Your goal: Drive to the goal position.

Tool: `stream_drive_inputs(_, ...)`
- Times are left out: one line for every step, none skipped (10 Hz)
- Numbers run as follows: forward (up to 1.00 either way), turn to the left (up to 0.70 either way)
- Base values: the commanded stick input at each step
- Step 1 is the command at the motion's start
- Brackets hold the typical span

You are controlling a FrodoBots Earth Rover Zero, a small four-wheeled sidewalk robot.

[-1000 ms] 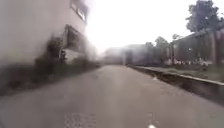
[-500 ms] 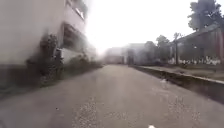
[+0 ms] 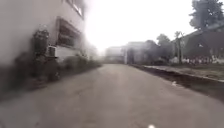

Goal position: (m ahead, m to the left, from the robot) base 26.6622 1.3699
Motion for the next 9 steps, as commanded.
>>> stream_drive_inputs(1.0,0.0)
stream_drive_inputs(1.0,0.0)
stream_drive_inputs(1.0,0.0)
stream_drive_inputs(1.0,0.0)
stream_drive_inputs(1.0,0.0)
stream_drive_inputs(1.0,0.0)
stream_drive_inputs(1.0,0.0)
stream_drive_inputs(1.0,0.0)
stream_drive_inputs(1.0,0.0)
